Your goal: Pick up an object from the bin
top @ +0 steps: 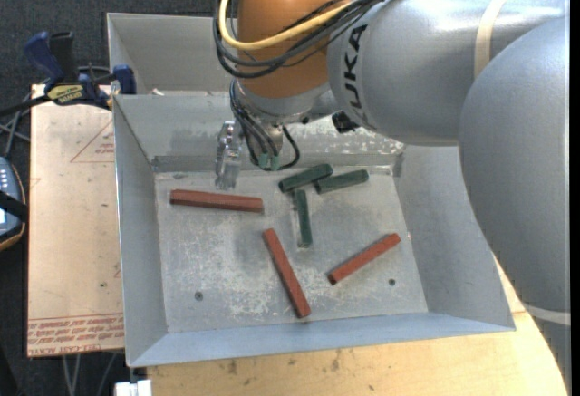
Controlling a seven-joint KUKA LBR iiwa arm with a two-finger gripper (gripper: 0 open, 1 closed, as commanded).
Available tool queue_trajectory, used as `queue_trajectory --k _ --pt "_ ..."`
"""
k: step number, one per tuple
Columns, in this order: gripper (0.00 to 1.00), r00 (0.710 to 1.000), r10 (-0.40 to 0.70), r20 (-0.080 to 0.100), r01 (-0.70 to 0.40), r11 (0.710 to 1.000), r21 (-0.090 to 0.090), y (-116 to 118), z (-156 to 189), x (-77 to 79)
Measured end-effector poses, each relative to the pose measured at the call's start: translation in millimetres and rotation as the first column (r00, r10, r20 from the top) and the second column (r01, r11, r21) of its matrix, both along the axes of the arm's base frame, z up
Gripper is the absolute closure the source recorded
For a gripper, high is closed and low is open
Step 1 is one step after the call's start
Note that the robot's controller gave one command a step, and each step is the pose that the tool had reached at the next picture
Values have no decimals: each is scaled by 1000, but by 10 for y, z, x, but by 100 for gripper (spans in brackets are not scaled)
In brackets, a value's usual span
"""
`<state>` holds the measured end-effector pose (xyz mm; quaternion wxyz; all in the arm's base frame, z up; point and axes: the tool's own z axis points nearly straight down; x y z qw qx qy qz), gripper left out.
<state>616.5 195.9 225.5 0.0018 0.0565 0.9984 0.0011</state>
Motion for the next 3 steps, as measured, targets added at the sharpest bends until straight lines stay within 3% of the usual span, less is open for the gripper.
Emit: queue_trajectory --k 1,2,3 --pt "100 1000 -1 -1 1 1000 0 -2 -5 -2" --pt "0 985 -173 -8 173 985 -3 -90 -723 34" --pt "0 985 -173 -5 173 985 -2 -88 -705 39"
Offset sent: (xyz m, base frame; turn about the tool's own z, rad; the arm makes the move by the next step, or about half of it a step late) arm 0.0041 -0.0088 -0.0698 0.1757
